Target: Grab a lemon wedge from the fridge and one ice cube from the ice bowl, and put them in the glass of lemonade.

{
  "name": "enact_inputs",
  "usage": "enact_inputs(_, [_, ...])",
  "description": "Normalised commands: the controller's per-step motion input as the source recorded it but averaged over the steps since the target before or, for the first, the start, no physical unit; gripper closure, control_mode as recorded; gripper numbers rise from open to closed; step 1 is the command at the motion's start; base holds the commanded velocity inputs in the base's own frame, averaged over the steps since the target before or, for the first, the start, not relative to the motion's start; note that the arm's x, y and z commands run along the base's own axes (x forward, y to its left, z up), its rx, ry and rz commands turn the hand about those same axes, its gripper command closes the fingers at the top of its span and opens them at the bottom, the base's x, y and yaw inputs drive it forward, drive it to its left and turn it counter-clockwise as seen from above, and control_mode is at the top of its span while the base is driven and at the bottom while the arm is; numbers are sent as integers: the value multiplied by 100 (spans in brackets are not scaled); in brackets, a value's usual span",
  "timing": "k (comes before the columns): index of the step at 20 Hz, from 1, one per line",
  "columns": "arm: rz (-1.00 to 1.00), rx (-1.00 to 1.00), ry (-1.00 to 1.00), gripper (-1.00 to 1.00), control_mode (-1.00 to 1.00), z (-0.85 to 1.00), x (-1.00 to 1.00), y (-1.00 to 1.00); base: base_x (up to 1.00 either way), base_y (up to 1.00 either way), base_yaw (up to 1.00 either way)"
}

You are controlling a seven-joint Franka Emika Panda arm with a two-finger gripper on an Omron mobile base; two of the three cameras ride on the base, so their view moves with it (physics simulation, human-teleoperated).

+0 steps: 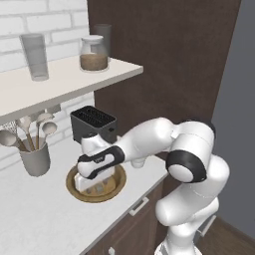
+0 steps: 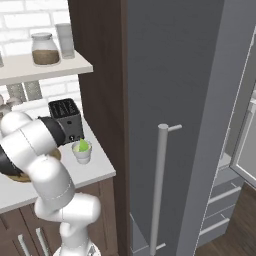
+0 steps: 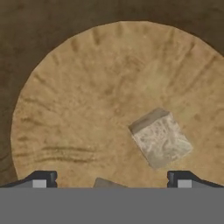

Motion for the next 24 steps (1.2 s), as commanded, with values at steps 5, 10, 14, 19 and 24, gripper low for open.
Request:
enact_inputs(5, [0,0,-5,-100,-100,-8,-11,0,0,0,0])
enact_inputs(10, [0,0,0,-100,-100,0,0,0,0,0,0])
enact_inputs(14, [0,0,0,-100,-100,0,0,0,0,0,0])
enact_inputs(19, [0,0,0,-100,-100,0,-1,-1,0,0,0])
enact_inputs(24, [0,0,0,-100,-100,0,-11,0,0,0,0])
